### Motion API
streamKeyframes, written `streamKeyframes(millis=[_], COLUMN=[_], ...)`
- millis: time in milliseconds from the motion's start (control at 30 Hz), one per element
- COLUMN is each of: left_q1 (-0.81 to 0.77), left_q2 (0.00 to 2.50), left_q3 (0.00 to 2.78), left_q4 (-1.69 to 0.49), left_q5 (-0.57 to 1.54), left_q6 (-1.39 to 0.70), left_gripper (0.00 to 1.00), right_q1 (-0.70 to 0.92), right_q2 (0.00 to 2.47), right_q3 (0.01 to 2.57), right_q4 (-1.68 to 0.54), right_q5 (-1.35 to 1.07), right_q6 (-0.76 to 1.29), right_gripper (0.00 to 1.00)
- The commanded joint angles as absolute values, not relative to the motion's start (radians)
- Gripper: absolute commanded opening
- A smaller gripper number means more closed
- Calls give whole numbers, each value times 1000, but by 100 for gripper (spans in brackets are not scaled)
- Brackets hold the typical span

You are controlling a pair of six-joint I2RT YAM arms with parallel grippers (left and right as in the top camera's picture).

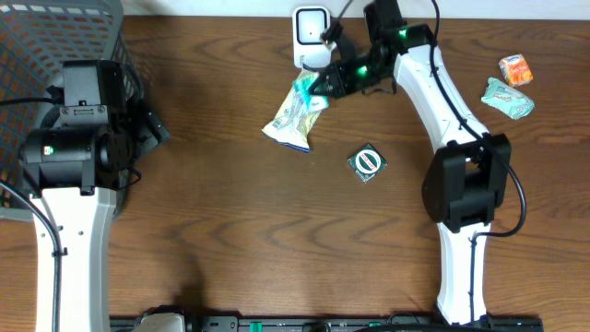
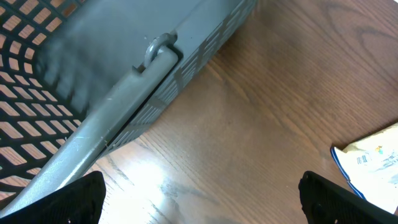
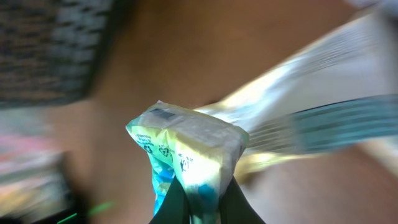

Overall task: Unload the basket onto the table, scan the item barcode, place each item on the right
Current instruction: 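Hold the small green pack under the scanner with the right gripper, then carry the small green pack right and drop it by the other packs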

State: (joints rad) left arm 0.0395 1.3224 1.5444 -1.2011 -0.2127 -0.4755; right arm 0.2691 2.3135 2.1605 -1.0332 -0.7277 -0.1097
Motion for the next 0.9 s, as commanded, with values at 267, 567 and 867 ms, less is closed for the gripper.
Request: streamKeyframes(millis=[267, 567, 867], left_q1=[47, 47, 47], left_q2=[1326, 1326, 1326], left_q3=[1541, 1541, 1541], left_q4=[-1204, -1204, -1204], left_q5=[-225, -225, -225], left_q6=[-492, -492, -492], left_gripper=[98, 97, 98], right_q1=[418, 419, 421], right_q2=[2353, 2512, 2566], right_q3=[2187, 2179, 2180], right_q4=[-377, -102, -21], right_q5=[234, 246, 338], right_q6=[-607, -936, -978], right_gripper=[1, 1, 1])
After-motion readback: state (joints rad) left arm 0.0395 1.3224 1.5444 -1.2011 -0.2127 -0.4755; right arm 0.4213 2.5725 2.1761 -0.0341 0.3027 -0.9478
